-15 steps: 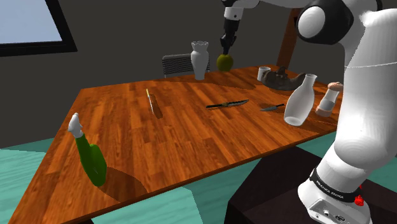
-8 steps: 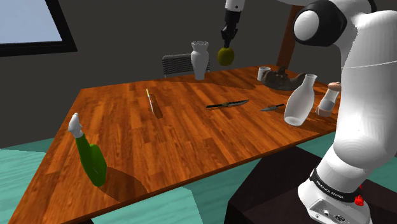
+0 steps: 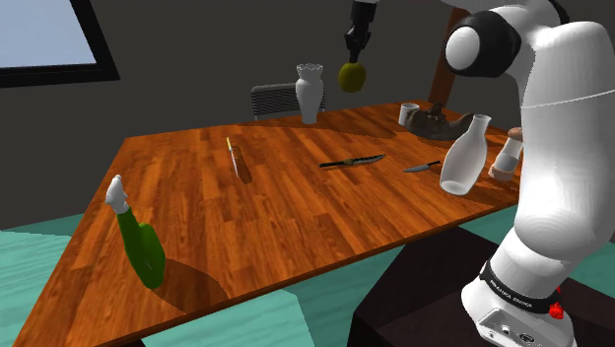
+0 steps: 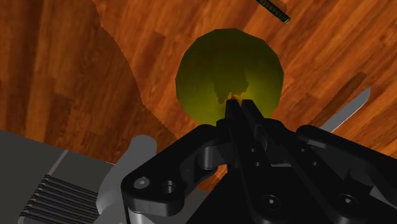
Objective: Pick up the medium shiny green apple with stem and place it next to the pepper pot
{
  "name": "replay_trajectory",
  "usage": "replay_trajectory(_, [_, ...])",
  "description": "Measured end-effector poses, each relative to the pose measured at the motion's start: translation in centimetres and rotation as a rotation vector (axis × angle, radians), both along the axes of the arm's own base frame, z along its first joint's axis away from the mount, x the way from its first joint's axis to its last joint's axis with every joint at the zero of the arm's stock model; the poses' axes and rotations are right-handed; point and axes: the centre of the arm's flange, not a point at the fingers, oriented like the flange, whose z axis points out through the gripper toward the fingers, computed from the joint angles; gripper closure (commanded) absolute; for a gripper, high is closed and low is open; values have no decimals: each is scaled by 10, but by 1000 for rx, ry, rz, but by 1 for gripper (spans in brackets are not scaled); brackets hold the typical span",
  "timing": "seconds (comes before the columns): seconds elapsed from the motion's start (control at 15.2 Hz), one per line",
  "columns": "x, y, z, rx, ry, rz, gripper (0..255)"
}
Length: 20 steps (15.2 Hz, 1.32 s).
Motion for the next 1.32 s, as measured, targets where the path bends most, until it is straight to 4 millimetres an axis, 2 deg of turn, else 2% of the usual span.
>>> replay_trajectory(0.07, [-6,-2,1,-1,0,-1,255])
replay_trajectory(0.4, [-64,-28,4,-1,-1,-2,255])
replay_trajectory(0.59, [-107,-42,0,0,0,-1,255])
replay_trajectory(0.79, [-143,-51,3,0,-1,-1,255])
replay_trajectory(1.32, [-243,-92,3,0,-1,-2,255])
